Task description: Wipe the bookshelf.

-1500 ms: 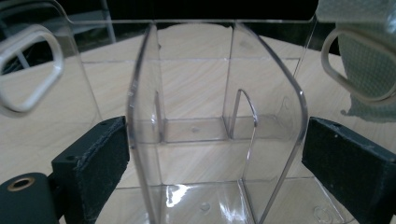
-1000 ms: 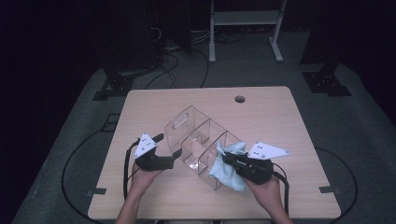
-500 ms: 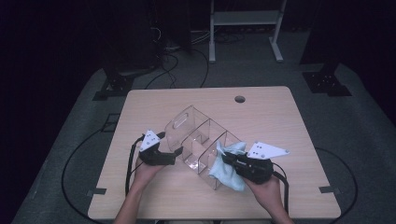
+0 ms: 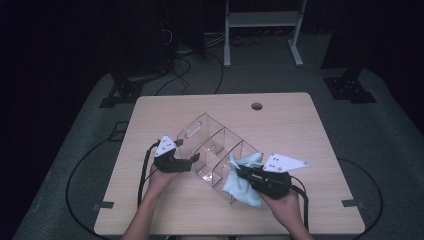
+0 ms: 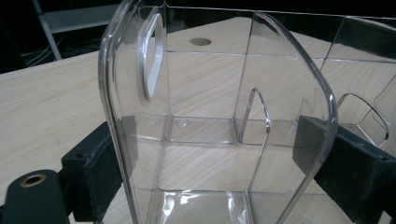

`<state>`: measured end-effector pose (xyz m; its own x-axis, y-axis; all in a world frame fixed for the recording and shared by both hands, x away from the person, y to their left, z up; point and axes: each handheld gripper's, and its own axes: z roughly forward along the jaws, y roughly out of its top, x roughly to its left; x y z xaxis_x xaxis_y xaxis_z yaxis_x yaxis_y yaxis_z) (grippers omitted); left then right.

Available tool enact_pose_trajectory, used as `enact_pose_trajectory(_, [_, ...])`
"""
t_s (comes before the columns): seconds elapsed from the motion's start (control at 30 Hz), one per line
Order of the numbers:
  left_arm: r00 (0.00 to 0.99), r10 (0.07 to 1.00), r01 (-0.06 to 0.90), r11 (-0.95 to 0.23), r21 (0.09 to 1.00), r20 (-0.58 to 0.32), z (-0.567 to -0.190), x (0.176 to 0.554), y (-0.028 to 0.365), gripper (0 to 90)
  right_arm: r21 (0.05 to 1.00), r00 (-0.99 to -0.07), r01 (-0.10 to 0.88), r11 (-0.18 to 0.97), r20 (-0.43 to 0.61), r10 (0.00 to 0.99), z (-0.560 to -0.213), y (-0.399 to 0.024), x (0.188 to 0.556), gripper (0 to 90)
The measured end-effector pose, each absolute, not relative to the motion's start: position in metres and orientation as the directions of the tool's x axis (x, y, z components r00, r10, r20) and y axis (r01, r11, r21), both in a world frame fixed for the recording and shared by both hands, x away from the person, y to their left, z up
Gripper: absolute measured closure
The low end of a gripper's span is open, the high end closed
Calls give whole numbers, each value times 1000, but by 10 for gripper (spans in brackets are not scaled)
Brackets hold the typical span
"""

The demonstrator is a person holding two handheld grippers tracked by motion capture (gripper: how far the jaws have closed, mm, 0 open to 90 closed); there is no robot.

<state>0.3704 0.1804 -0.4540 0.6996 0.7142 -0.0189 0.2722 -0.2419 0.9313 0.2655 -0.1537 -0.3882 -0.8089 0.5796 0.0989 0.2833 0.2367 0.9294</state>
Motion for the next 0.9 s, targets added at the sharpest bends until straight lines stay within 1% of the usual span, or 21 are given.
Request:
enact_pose_trajectory(0.2, [700,714,273,-250,929,-14,-453,369,180,111,929,-817,274,249,88,570,-389,-149,261,830])
enact_pose_trajectory(0.4, [711,703,268,-256,929,-11,-453,362,178,97,928,-806,281,244,90,585,-389,-157,263,831])
enact_pose_trajectory(0.6, [733,680,252,-264,931,-5,-454,353,175,97,930,-774,288,229,85,628,-390,-175,266,831])
enact_pose_trajectory(0.73, [747,665,249,-256,934,-17,-454,348,171,97,928,-753,298,222,85,653,-389,-186,269,831])
enact_pose_trajectory(0.9, [775,632,233,-278,932,-5,-453,340,163,100,925,-726,307,224,75,684,-388,-201,274,831])
